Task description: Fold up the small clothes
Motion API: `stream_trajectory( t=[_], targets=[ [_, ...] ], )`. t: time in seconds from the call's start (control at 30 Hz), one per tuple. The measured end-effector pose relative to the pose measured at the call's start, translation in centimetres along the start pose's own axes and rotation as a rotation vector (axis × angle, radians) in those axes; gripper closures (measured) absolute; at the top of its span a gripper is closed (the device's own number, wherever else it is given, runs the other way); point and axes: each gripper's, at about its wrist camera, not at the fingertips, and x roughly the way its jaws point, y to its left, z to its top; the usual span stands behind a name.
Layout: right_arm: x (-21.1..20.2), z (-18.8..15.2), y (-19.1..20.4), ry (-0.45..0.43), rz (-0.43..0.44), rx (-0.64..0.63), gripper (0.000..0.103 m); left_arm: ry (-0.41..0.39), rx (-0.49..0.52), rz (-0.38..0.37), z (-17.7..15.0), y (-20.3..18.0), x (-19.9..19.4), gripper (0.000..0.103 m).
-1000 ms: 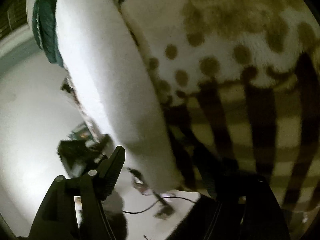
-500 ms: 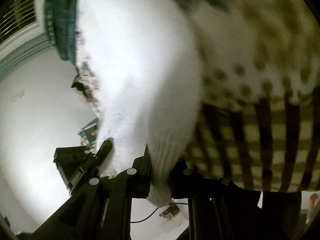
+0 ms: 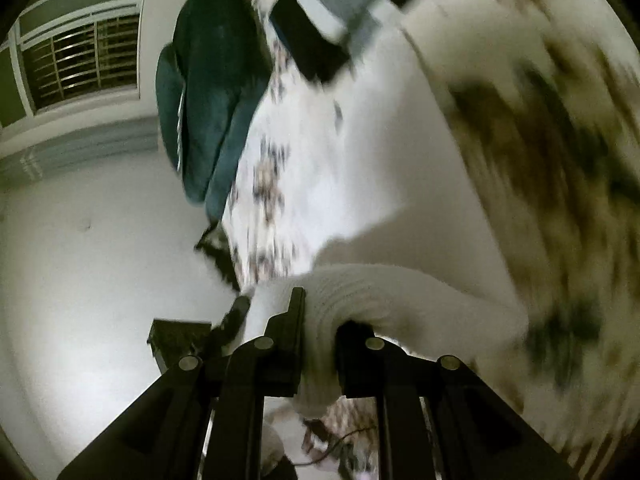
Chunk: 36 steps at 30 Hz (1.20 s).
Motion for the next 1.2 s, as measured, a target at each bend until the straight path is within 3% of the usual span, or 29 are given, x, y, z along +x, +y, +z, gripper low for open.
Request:
stream_trajectory(
  t=[0.03,0.1,0.2,0.27,0.3,0.33,0.47,0.5,0.6,0.67,0.7,0.73,0.77,0.8,0.83,1.03,1.2],
  targets=[
    [0.7,1.4,0.8,-0.016,-0.011,0.001,0.090,0.005,-0.007,-0.001,1.7,0.1,1.5,0.087],
    [2.5,6.3,1.7,-0.045,-0.027,0.022,0.090,0.009,-0.039,-0.036,4.5,0.6,2.9,0.074],
    [3.4,12.4,0.5,-0.039,-0.029,0.072,0.083,-0.027,-0.105,-0.069,7.4,2.1,3.5,0.063],
    [4.4,14.6,-0.3,-0.028,-0.059,0.106,0.064,-0.059,-0.125,-0.076,8.5,2.9,2.6,0.060],
    [4.6,15.2,-0.6,-0.034,-0.062,0.105,0.047,-0.070,-0.116,-0.061,8.7,3.2,2.2,0.053],
    [4.1,15.1,-0.8,-0.048,-0.065,0.093,0.037,-0.075,-0.082,-0.018,8.6,3.4,2.0,0.050],
    [1.4,14.2,-1.4,-0.094,-0.074,0.031,0.032,0.007,0.096,0.154,7.8,2.7,4.0,0.048],
    [1.0,14.1,-1.5,-0.112,-0.118,0.013,0.031,0.046,0.152,0.206,7.5,2.5,5.3,0.048],
    [1.4,13.8,-2.2,-0.103,-0.253,-0.053,0.031,0.125,0.261,0.272,6.8,1.7,8.5,0.048],
    [2.9,14.0,-2.8,-0.066,-0.303,-0.074,0.031,0.148,0.359,0.335,6.2,0.8,10.6,0.055],
    [3.7,14.1,-2.9,-0.050,-0.320,-0.084,0.031,0.151,0.403,0.354,5.8,0.3,11.3,0.087],
    [4.5,14.3,-2.8,-0.038,-0.349,-0.102,0.038,0.162,0.445,0.386,5.5,0.0,12.0,0.096],
    [5.1,14.3,-2.6,-0.037,-0.368,-0.130,0.049,0.157,0.462,0.392,5.4,-0.2,12.0,0.096],
    [5.9,14.4,-2.0,-0.042,-0.392,-0.166,0.084,0.132,0.468,0.388,5.3,-0.2,11.5,0.096],
    [6.2,14.4,-1.6,-0.046,-0.425,-0.185,0.093,0.106,0.460,0.377,5.5,-0.1,10.7,0.097],
    [5.1,13.8,2.0,-0.146,-0.467,-0.276,0.095,-0.006,0.302,0.294,8.3,1.7,5.6,0.097],
    [5.7,14.8,4.3,-0.171,-0.499,-0.322,0.096,0.026,0.256,0.329,10.1,3.9,8.0,0.097]
  ],
)
